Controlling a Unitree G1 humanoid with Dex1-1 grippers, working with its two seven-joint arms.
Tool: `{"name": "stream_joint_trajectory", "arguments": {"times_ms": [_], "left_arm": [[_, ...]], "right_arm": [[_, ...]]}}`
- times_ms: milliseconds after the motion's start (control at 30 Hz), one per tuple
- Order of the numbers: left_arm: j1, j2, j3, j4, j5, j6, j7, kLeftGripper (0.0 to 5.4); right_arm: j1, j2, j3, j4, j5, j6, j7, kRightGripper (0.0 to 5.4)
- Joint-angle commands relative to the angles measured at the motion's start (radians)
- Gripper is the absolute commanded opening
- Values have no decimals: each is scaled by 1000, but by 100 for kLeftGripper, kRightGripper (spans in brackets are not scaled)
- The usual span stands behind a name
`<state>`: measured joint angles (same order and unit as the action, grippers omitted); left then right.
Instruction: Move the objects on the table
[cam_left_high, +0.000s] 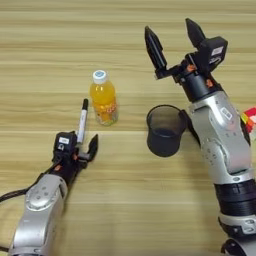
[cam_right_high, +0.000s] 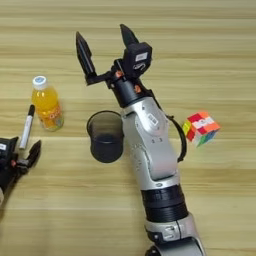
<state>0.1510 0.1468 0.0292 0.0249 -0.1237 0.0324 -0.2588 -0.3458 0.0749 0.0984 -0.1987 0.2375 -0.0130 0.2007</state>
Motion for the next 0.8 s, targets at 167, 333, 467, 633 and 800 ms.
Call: {"name": "stream_joint_trajectory", "arguments": {"times_ms": [167, 333, 467, 633, 800], "left_arm": [[-2, -11, -2, -7, -6, -36, -9, 456], [-2, -17, -2, -6, -5, -44, -8, 504], [-4, -23, 0, -8, -9, -58, -9, 537], [-10, -31, 16, -14, -28, -88, -11, 537], [-14, -32, 13, -17, -35, -109, -16, 537]], "right_arm": [[56, -50, -61, 31, -81, -9, -65, 540], [95, -80, -103, 58, -103, -15, -87, 540], [131, -105, -138, 90, -116, -17, -102, 540], [169, -133, -177, 126, -131, -30, -118, 540], [190, -157, -238, 175, -121, -35, -132, 540]]}}
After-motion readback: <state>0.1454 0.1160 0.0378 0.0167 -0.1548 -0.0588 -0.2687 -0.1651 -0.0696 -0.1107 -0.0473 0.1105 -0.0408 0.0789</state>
